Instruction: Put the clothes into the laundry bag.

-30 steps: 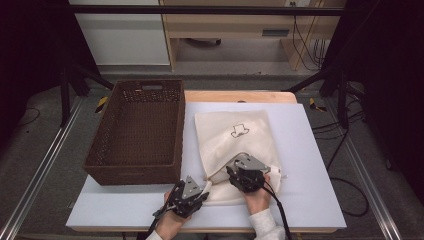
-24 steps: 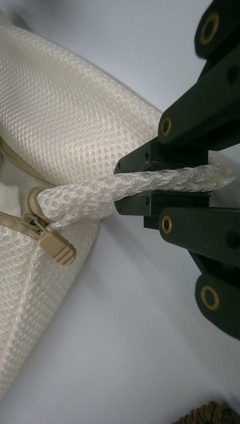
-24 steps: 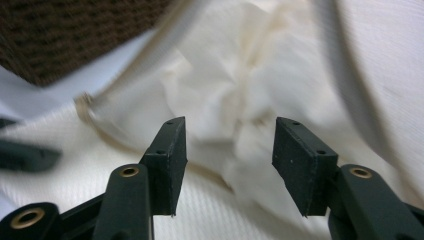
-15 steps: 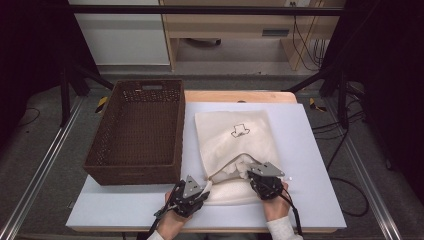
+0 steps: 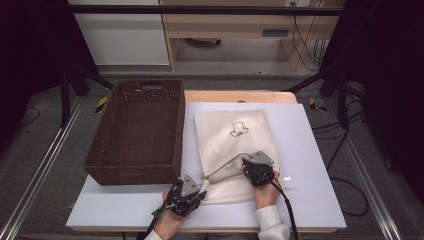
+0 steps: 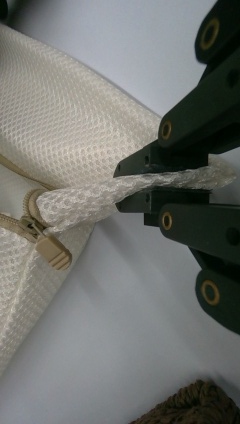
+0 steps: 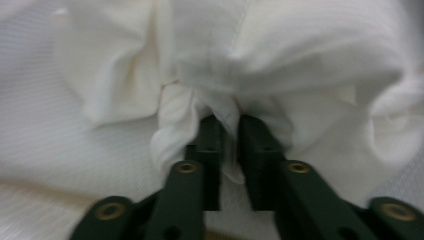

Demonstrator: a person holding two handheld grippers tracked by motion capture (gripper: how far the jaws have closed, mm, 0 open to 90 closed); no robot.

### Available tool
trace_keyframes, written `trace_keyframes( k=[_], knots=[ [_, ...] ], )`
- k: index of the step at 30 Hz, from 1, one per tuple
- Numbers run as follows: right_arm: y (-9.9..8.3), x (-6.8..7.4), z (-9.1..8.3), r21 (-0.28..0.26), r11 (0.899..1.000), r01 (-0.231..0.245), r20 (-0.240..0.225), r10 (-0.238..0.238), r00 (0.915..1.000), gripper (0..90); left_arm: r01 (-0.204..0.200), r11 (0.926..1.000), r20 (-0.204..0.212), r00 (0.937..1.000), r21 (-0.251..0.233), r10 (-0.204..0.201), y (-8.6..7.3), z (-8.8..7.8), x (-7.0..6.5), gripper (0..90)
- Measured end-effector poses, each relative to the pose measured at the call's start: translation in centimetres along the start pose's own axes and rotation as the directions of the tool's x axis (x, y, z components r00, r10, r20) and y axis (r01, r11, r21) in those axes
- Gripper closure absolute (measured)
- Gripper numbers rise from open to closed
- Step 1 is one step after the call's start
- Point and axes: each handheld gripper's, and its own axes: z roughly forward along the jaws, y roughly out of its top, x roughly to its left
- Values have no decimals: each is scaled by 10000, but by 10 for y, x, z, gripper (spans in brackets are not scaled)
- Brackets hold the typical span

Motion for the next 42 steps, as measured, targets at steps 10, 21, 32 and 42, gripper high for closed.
trace_keyframes(
  k=[10, 21, 32, 42],
  knots=[
    [-21, -52, -84, -943, 9936, -627, 3, 630, 9980, 504, 547, 9945, -183, 9982, -896, -566, 11, -8, 1, 477],
    [-46, -71, -65, 524, 9891, -1375, -434, 1398, 9892, 736, 936, 9937, -93, 9955, -610, -943, 10, 0, 10, 817],
    [-75, -68, -76, 695, 9876, -1411, -1183, 1486, 9818, 747, 897, 9947, -488, 9945, -505, -922, 1, -6, 15, 793],
    [-60, -69, -85, -531, 9889, -1385, -1365, 1302, 9820, 372, 430, 9870, -702, 9960, -1547, -544, 12, -29, 13, 414]
  ],
)
